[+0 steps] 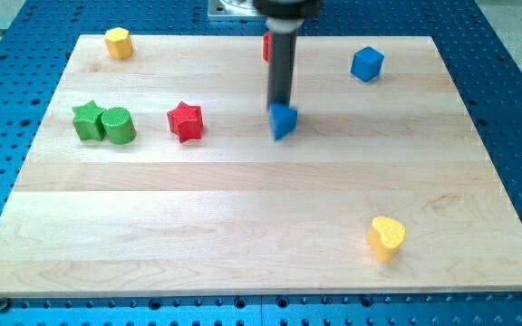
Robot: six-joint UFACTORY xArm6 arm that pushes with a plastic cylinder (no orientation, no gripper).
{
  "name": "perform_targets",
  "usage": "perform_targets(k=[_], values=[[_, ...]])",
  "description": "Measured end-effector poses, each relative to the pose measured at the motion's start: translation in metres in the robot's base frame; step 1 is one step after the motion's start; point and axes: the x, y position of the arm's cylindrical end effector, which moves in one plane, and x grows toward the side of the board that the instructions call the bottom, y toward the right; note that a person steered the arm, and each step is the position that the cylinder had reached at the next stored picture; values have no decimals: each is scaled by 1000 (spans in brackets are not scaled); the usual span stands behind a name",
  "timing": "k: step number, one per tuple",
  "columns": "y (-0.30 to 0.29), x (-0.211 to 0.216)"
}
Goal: Slide the blue cube to the top right corner of the board
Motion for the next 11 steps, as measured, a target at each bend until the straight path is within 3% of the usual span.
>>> perform_targets(k=[2,3,4,6,8,9,10,11], values=[[107,-72],[127,-106],[159,-119],[216,-95],[227,-127],[286,-125],[259,-154],[211,-144]])
